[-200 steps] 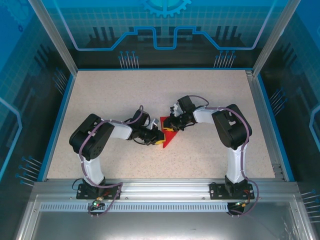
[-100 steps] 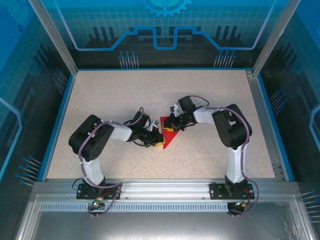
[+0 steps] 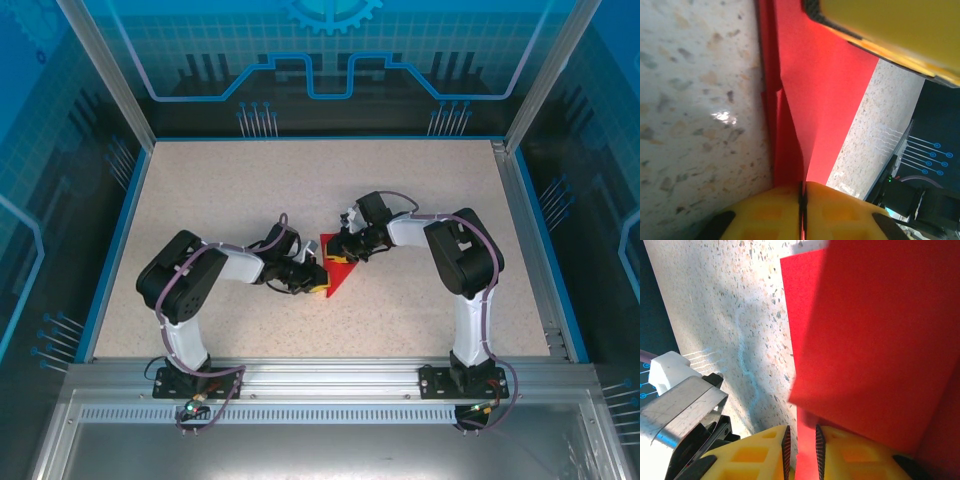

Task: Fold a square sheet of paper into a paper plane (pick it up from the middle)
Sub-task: Fourth fold the wing at the center of the table.

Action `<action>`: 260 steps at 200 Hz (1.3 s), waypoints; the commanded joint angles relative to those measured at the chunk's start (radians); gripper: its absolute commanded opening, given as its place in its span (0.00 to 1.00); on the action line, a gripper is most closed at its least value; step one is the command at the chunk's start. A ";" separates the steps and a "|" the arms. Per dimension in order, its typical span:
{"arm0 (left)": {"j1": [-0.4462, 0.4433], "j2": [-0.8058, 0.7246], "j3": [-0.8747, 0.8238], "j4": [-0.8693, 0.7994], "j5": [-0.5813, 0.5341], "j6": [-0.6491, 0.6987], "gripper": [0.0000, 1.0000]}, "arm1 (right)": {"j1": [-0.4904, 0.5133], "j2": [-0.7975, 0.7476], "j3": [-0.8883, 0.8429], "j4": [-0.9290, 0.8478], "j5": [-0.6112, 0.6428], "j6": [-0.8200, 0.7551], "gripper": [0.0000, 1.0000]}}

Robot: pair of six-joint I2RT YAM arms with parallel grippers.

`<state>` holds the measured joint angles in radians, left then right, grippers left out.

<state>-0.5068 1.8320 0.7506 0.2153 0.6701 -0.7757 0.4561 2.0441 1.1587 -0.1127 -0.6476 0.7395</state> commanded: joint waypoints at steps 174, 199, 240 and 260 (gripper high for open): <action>-0.017 -0.086 -0.022 -0.021 -0.046 -0.092 0.21 | -0.013 0.037 -0.053 -0.065 0.023 -0.017 0.24; -0.016 -0.084 -0.016 -0.028 -0.049 -0.094 0.19 | -0.014 0.041 -0.053 -0.063 0.020 -0.016 0.24; -0.018 -0.073 -0.028 -0.023 -0.029 -0.090 0.12 | -0.013 0.043 -0.051 -0.066 0.019 -0.017 0.24; -0.021 -0.066 -0.024 -0.033 -0.001 -0.070 0.11 | -0.012 0.048 -0.051 -0.067 0.017 -0.017 0.24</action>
<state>-0.5190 1.7699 0.7300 0.1894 0.6327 -0.8654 0.4507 2.0441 1.1446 -0.0891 -0.6662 0.7326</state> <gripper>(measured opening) 0.117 0.239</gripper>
